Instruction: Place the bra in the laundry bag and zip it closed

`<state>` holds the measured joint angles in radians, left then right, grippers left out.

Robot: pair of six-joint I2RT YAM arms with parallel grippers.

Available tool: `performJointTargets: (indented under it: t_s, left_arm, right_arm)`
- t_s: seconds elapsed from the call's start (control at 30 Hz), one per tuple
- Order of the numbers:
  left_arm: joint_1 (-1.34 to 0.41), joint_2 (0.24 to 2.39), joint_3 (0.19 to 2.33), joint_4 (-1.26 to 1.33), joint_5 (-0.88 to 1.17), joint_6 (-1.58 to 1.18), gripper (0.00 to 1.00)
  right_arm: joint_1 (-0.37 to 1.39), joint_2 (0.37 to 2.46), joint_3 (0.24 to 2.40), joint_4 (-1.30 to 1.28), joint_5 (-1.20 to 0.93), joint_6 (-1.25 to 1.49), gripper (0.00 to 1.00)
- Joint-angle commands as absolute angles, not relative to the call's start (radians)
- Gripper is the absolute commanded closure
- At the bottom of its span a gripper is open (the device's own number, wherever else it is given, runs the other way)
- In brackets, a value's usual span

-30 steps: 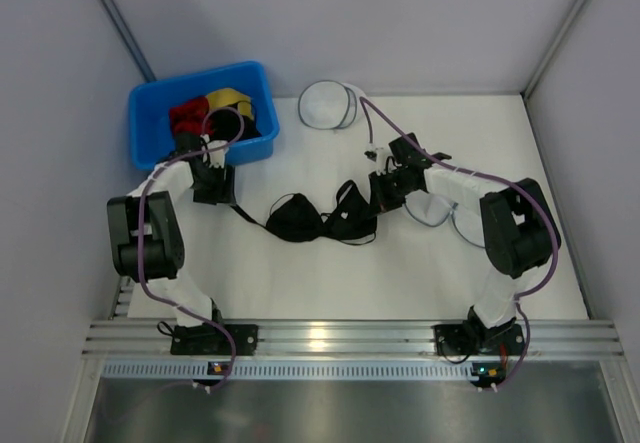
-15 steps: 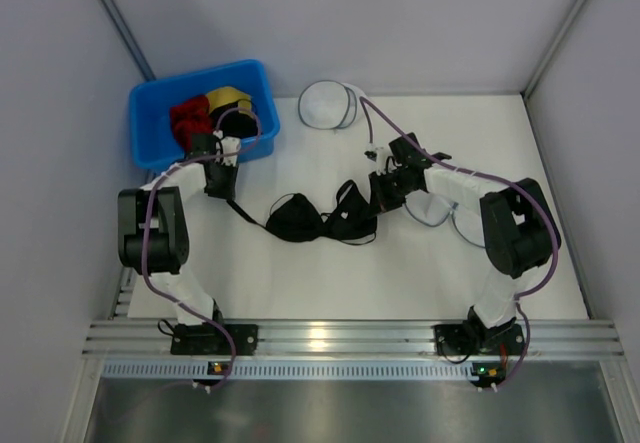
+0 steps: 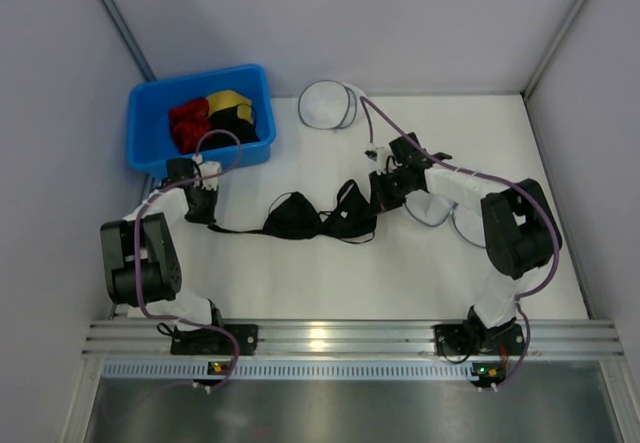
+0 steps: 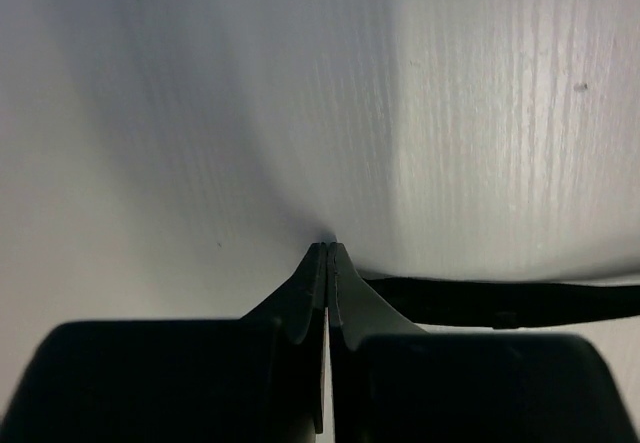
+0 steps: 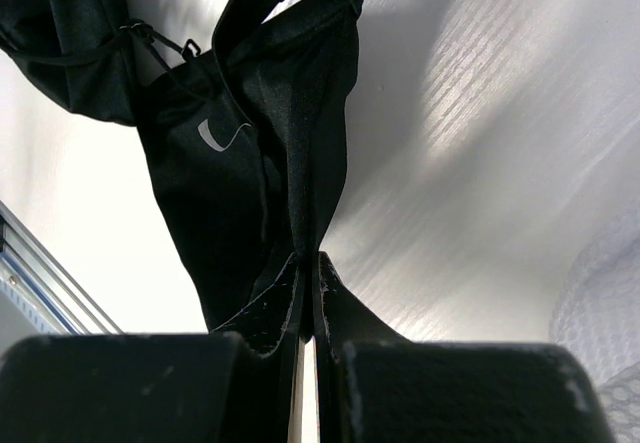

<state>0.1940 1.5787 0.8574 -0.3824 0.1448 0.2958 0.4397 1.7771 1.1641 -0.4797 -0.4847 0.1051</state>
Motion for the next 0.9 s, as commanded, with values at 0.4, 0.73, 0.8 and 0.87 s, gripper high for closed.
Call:
performJointTargets:
  t_s: [0.4, 0.73, 0.8, 0.87]
  left_arm:
    - [0.202, 1.097, 0.773, -0.606, 0.514, 0.506, 1.00]
    - [0.074, 1.127, 0.945, -0.626, 0.732, 0.444, 1.00]
    - [0.008, 1.150, 0.965, -0.571, 0.707, 0.411, 1.00]
    - [-0.110, 1.175, 0.973, -0.501, 0.668, 0.382, 1.00]
  right_arm:
    - [0.437, 1.715, 1.160, -0.445, -0.506, 0.106, 1.00]
    - [0.452, 1.730, 1.167, -0.440, -0.518, 0.103, 1.00]
    - [0.454, 1.733, 1.167, -0.439, -0.519, 0.103, 1.00]
    - [0.456, 1.736, 1.169, -0.437, -0.522, 0.100, 1.00]
